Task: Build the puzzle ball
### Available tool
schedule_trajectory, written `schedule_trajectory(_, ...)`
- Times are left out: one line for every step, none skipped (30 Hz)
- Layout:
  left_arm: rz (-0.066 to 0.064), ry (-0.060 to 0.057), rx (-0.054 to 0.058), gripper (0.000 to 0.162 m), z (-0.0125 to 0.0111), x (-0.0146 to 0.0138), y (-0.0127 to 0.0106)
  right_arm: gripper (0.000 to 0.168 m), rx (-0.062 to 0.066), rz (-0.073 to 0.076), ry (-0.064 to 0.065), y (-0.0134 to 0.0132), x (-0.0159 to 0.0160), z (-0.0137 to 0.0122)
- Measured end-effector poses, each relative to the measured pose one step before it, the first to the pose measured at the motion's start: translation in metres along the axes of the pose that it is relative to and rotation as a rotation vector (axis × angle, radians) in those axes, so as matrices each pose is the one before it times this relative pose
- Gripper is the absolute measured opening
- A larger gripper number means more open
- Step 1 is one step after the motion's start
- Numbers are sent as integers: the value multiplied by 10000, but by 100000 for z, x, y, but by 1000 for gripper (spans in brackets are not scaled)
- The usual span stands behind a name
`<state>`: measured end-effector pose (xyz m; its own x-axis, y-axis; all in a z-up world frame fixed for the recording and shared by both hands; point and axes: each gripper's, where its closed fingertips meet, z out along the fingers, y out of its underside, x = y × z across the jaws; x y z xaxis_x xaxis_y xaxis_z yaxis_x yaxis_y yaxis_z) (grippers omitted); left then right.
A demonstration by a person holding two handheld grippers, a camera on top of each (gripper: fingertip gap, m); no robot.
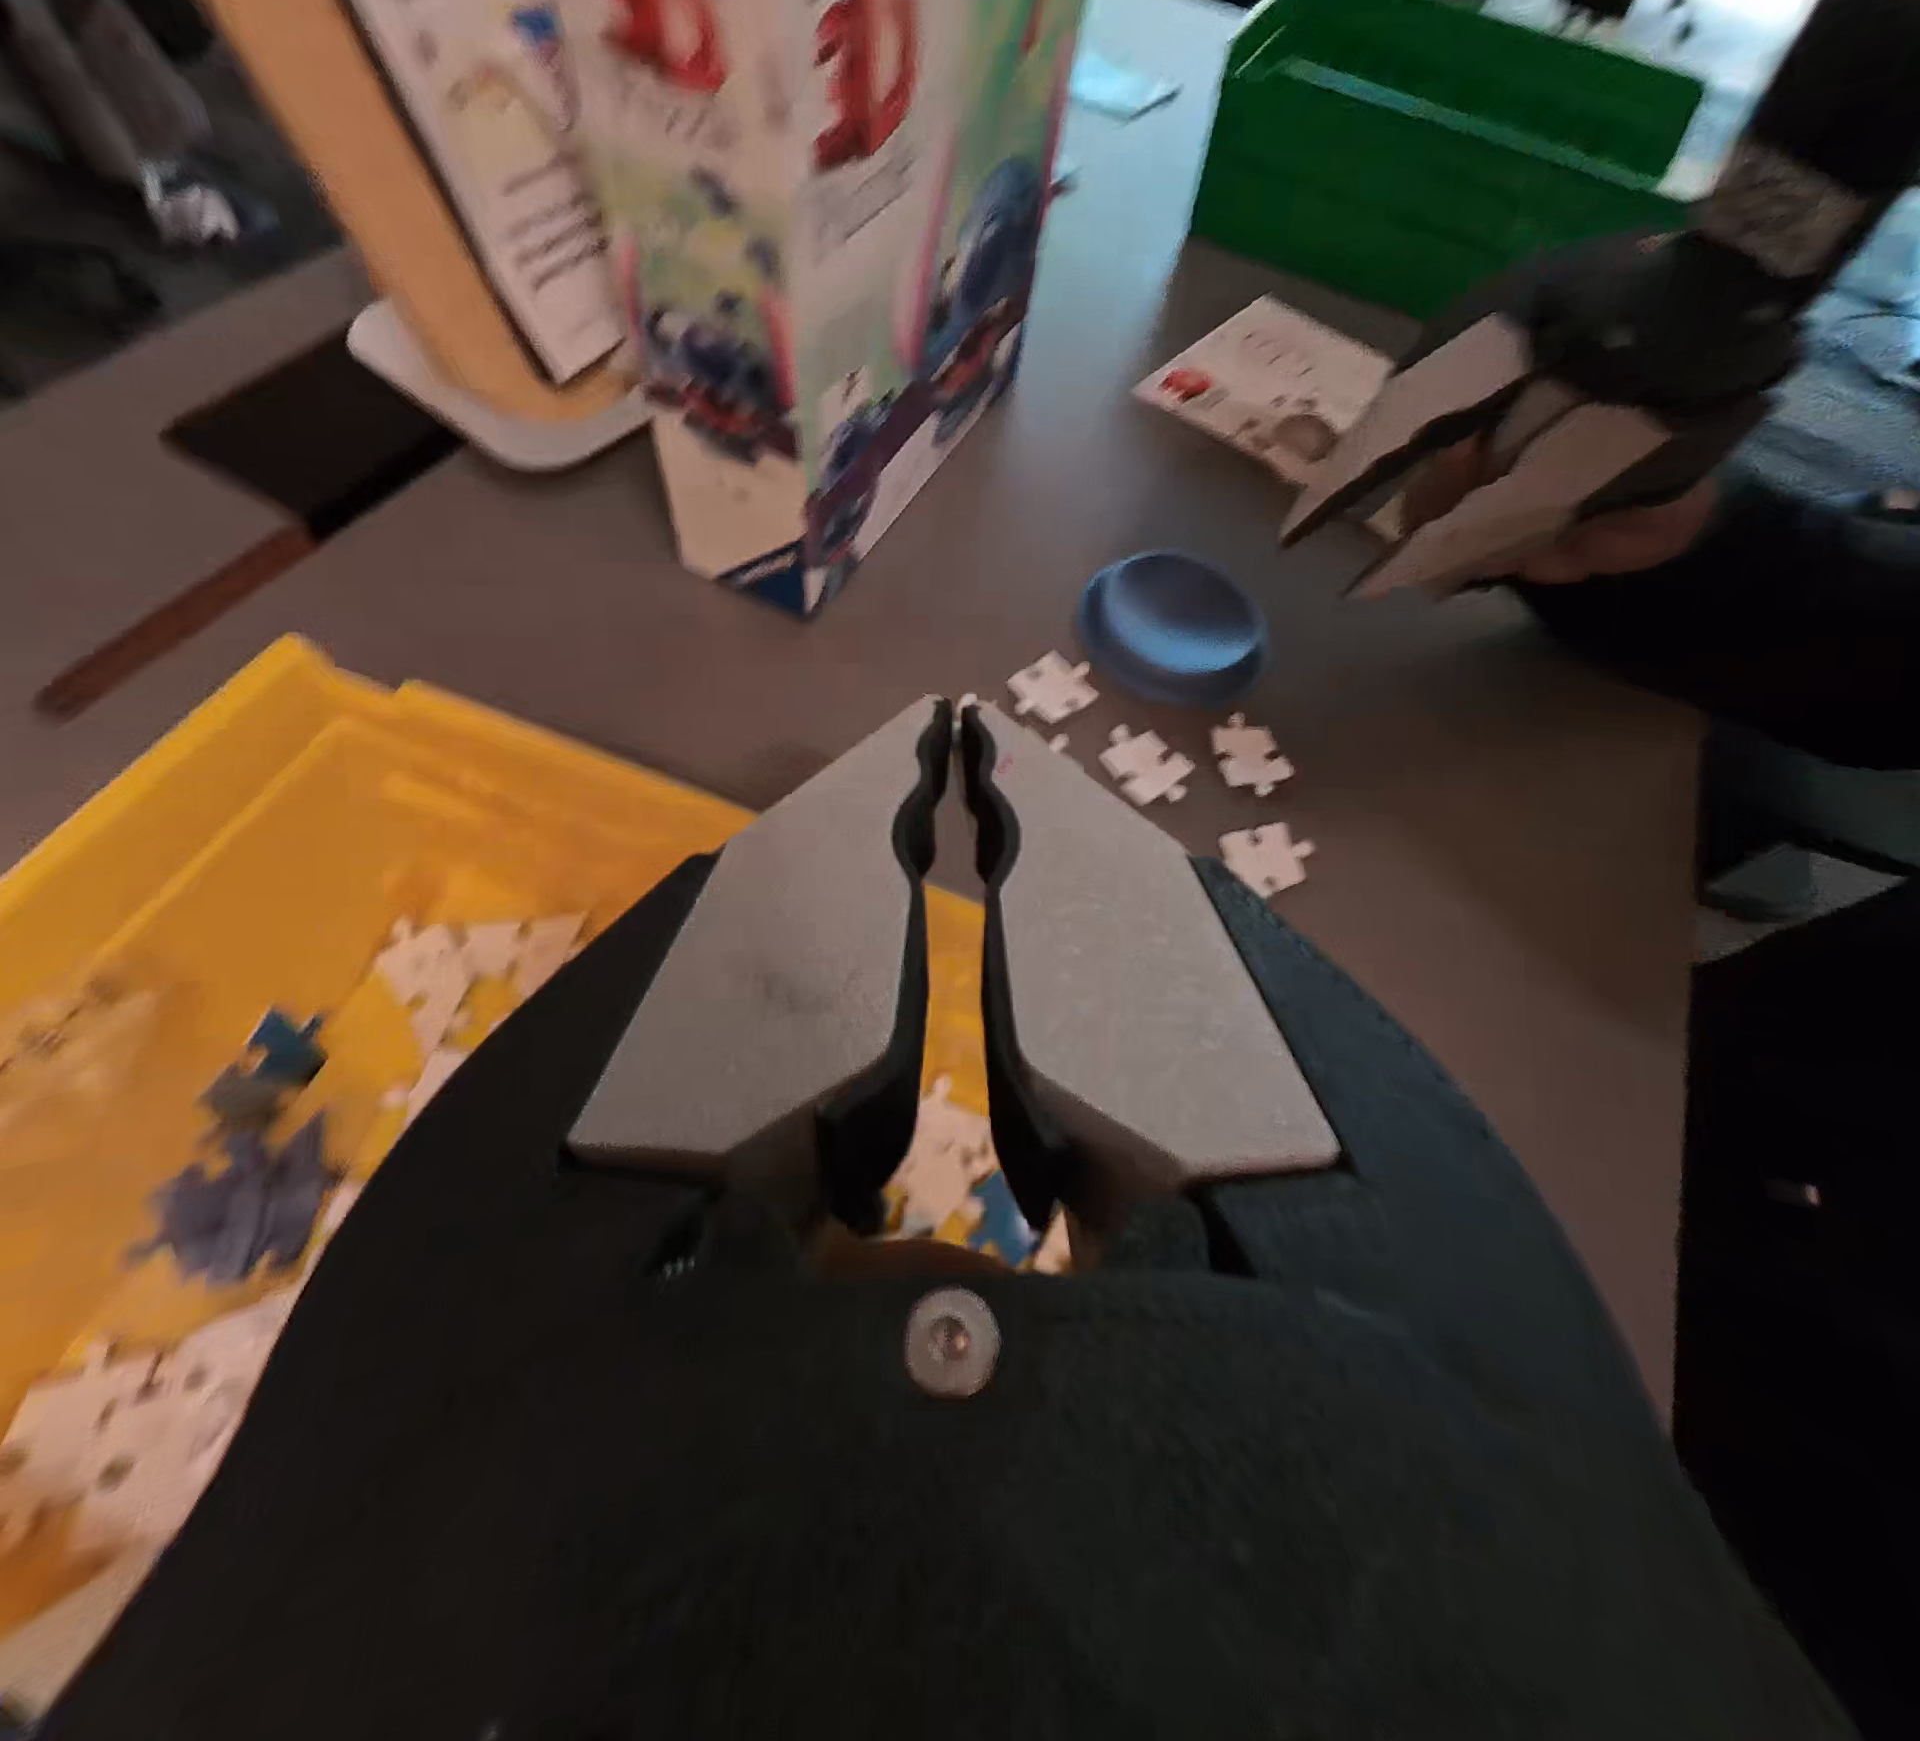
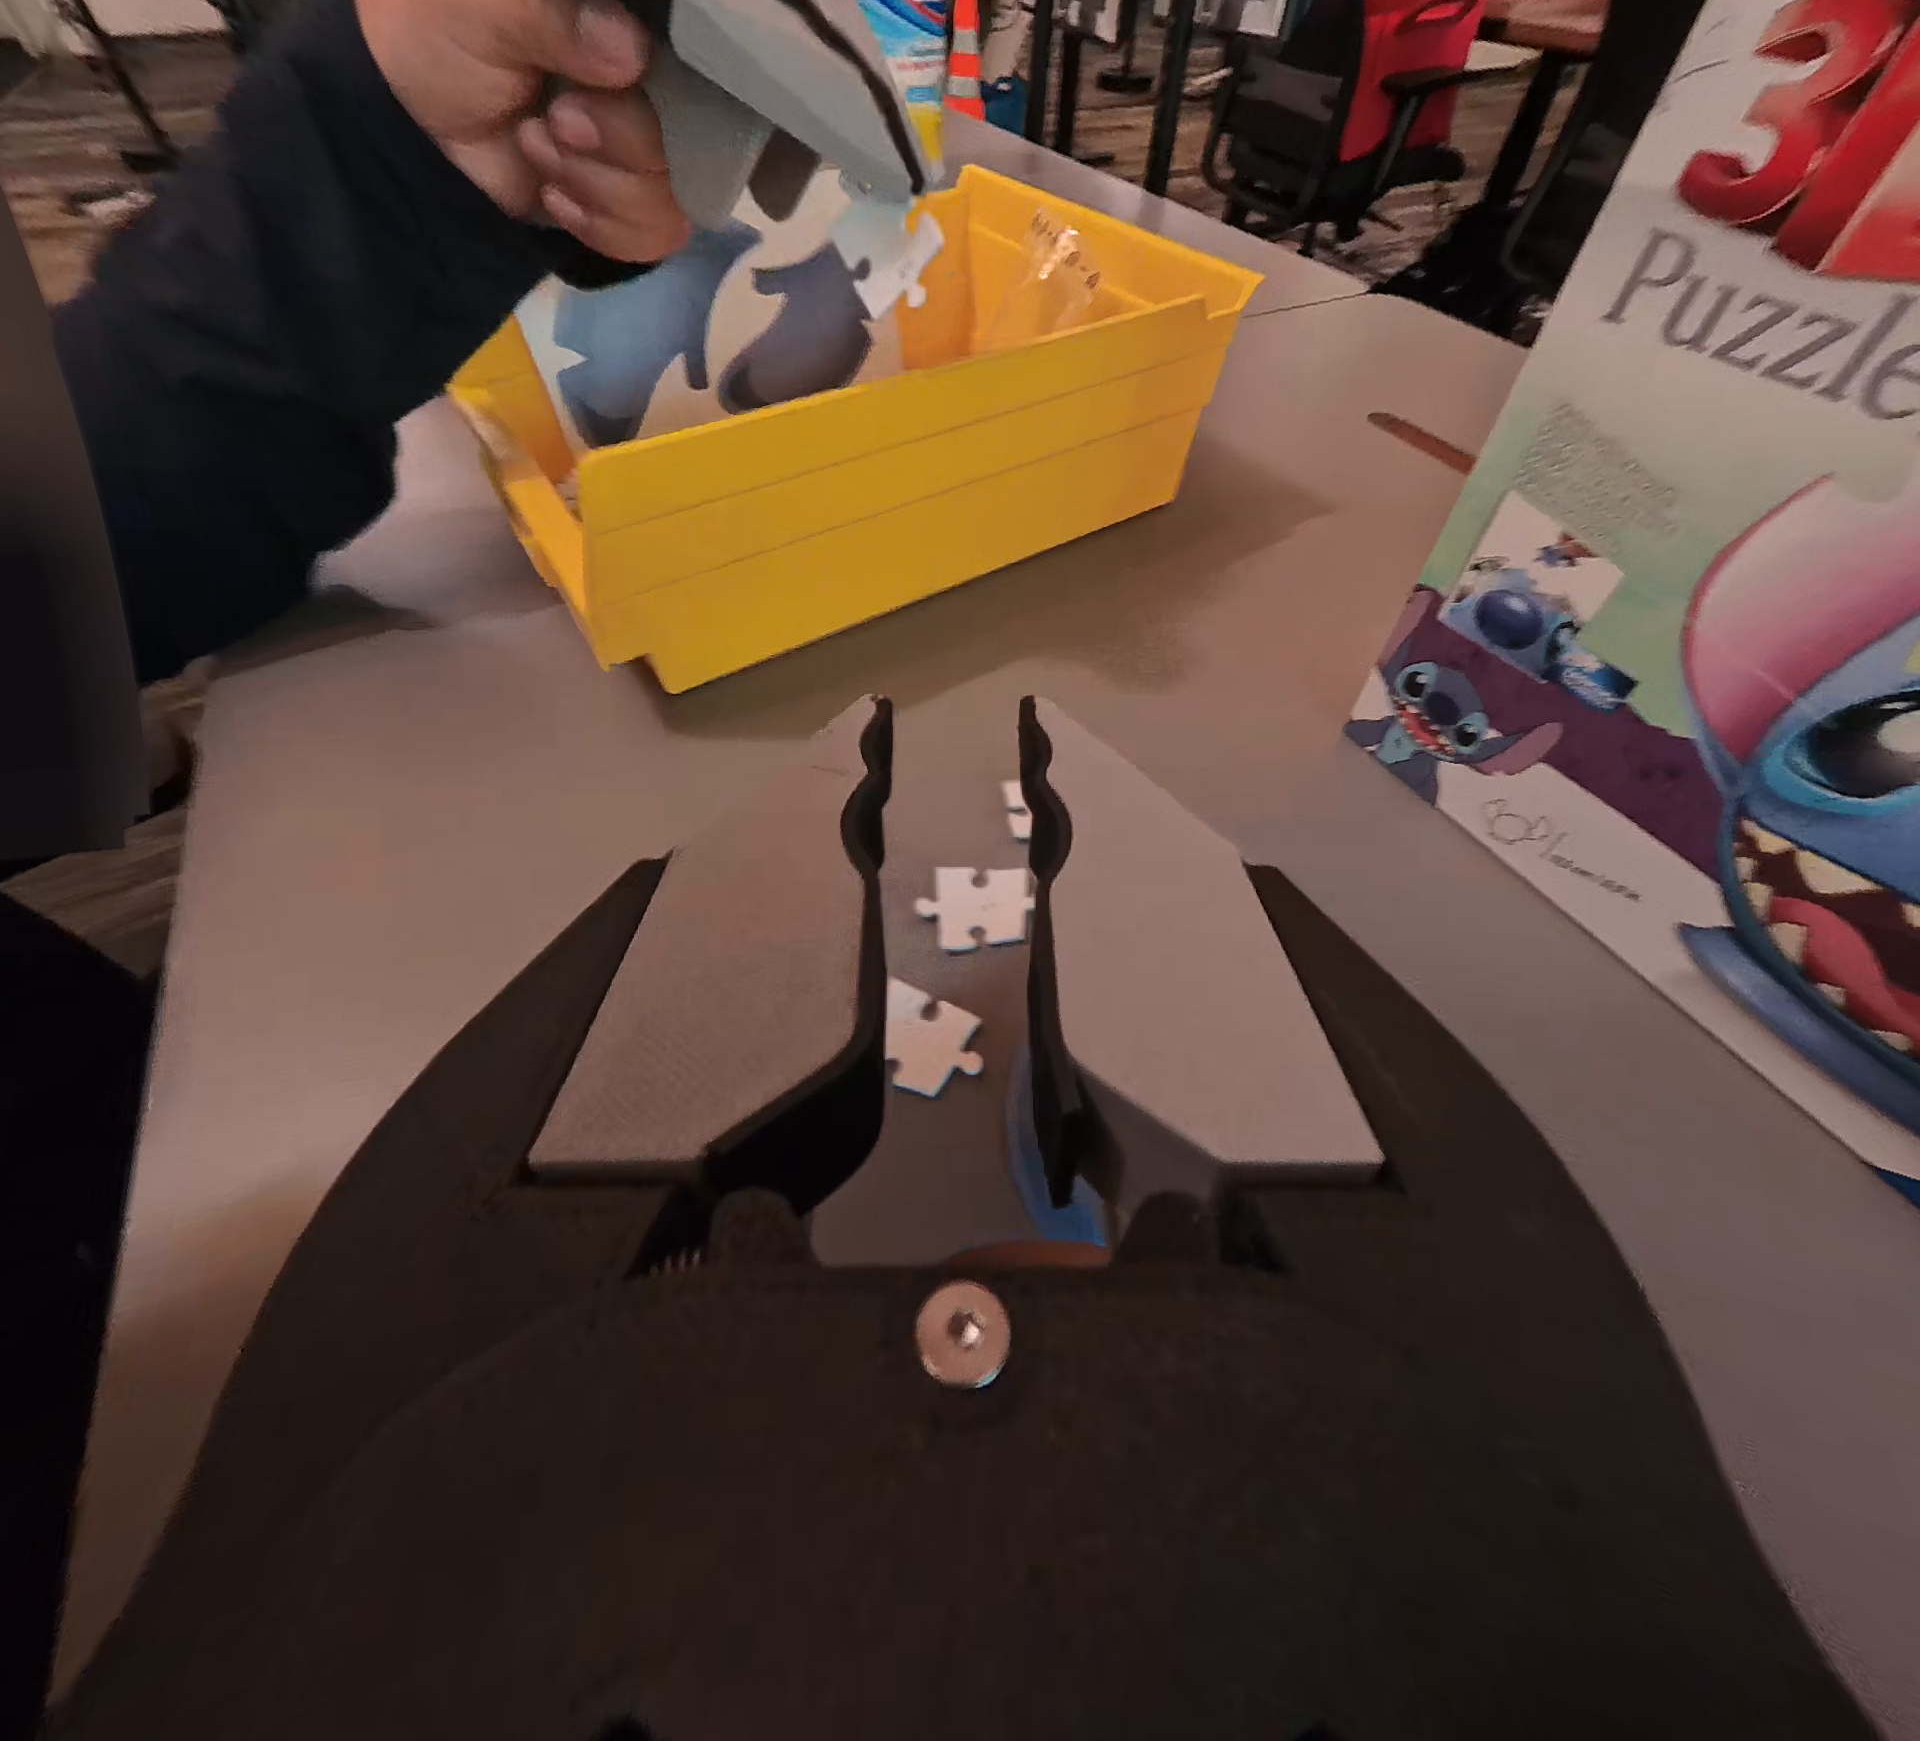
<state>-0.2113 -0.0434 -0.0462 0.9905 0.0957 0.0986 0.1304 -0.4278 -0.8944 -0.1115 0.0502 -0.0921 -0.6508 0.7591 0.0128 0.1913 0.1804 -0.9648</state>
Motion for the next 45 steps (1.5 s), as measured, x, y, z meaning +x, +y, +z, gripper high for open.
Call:
schedule_trajectory(201, 436, 325, 0, 338, 1664, -831, 20, 118, 254, -358, -138, -485, 139)
schedule_trajectory(208, 327, 118, 0, 480, 1450, -503, 21, 119, 293, -375, -136, -496, 128)
schedule_trajectory(279, -20, -47, 0, 496, 844, -250, 21, 75, 290, -337, -85, -417, 111)
schedule_trajectory(298, -223, 14, 0, 427, 470, -333, 22, 111, 234, -285, -136, -375, 59)
schedule_trajectory(198, 4, 200, 0, 387, 739, -567, 22, 184, 179, -262, -252, -362, -4)
schedule_trajectory(45, 323, 286, 0, 453, 1156, -596, 22, 193, 179, -231, -286, -297, -34)
schedule_trajectory(-40, 365, 253, 0, 587, 1147, -448, 22, 182, 194, -192, -270, -215, -60)
schedule_trajectory(-33, 194, 120, 0, 701, 852, -170, 23, 177, 197, -192, -285, -194, -71)
schedule_trajectory(22, 88, -44, 0, 773, 676, 173, 24, 180, 194, -195, -297, -188, -89)
schedule_trajectory(105, 68, -149, 0, 758, 624, 404, 24, 180, 185, -180, -290, -186, -94)
schedule_trajectory(97, -60, -125, 0, 682, 367, 361, 24, 141, 178, -166, -211, -142, -72)
schedule_trajectory(95, -93, -117, 0, 576, 259, 287, 25, 68, 167, -149, -85, -132, -18)
schedule_trajectory(116, -26, -31, 0, 437, 274, 133, 25, -13, 151, -112, 54, -84, 43)
schedule_trajectory(68, -54, 108, 0, 282, 151, -101, 26, -64, 129, -79, 134, -74, 103)
schedule_trajectory(-15, -40, 162, 0, 158, 73, -192, 26, -63, 90, -44, 135, -75, 112)
schedule_trajectory(-61, 37, 139, 0, 83, 126, -181, 26, -38, 36, 13, 103, -58, 113)
schedule_trajectory(-88, -32, 199, 0, 18, -4, -251, 25, -17, -20, 54, 69, -31, 95)
schedule_trajectory(-132, -63, 180, 0, -33, -55, -268, 25, -12, -40, 36, 31, -74, 71)
schedule_trajectory(-94, 66, 66, 0, -14, 173, -159, 25, 12, -39, -38, -23, -198, 30)
schedule_trajectory(-38, 305, -75, 0, 54, 615, 56, 24, 58, -31, -70, -120, -239, 13)
schedule_trajectory(-27, 199, -69, 0, 132, 508, 72, 24, 81, -21, -58, -167, -211, -4)
schedule_trajectory(73, -10, -44, 0, 181, 279, 58, 24, 51, -11, -54, -114, -187, 2)
schedule_trajectory(195, -70, -97, 0, 230, 239, 116, 24, 13, -15, -60, -57, -177, 10)
schedule_trajectory(246, -79, -105, 0, 236, 250, 143, 23, 21, -36, -26, -53, -130, -7)
schedule_trajectory(191, -148, -14, 0, 240, 135, 48, 22, 25, -46, 22, -48, -55, -17)
schedule_trajectory(84, -57, 20, 0, 223, 206, 30, 18, 4, -52, 56, -18, 26, -38)
schedule_trajectory(3, 9, 4, 0, 184, 216, 23, 14, -12, -41, 128, -1, 170, -55)
schedule_trajectory(12, -74, 66, 0, 88, 36, -80, 13, -5, -11, 62, -26, 110, -61)
schedule_trajectory(39, -61, 33, 0, 57, -3, -9, 12, -20, 38, 29, -1, 78, -29)
schedule_trajectory(16, -43, 13, 0, 35, -50, 26, 11, -33, 46, 38, 27, 76, 16)
schedule_trajectory(-25, 32, 16, 0, 26, -4, 50, 8, -41, 0, 79, 58, 130, 32)
schedule_trajectory(-61, 60, -5, 0, 30, -10, 96, 3, -87, -45, 39, 137, 47, 55)
schedule_trajectory(-85, 90, -43, 1, 40, 43, 137, 1, -79, -55, 80, 141, 87, 66)
schedule_trajectory(-55, 13, -41, 1, 29, -27, 104, 0, -50, -42, 70, 84, 93, 37)
schedule_trajectory(23, -35, 6, 2, -4, -43, 25, 0, -22, -10, 12, 19, 23, -2)
schedule_trajectory(76, -48, 15, 2, -3, 12, -10, 0, -27, 11, -22, 14, 1, -13)
schedule_trajectory(104, -81, -10, 2, 11, -17, 12, 0, -41, -10, 7, 33, 21, -11)
schedule_trajectory(102, -107, -21, 2, 37, -35, 34, 0, -48, -34, 43, 46, 74, -14)
schedule_trajectory(94, -105, -21, 2, 50, -44, 49, 0, -59, -42, 57, 77, 78, -2)
schedule_trajectory(104, -73, -19, 1, 33, -24, 63, 0, -62, -26, 73, 82, 114, 13)
schedule_trajectory(91, 35, -9, 0, 9, 119, 60, 0, -45, -13, 13, 65, 35, 11)
schedule_trajectory(86, -21, 5, 0, 11, 18, 54, 0, -42, 5, -36, 67, -30, 12)
schedule_trajectory(72, 9, 14, 0, -15, 52, 43, 0, -28, 3, -41, 43, -41, -7)
schedule_trajectory(22, 4, -6, 0, -11, 31, 6, 0, -17, -19, -4, 25, 2, -4)
schedule_trajectory(-20, -11, -15, 0, 15, -16, 3, 0, -32, -28, 30, 38, 45, -21)
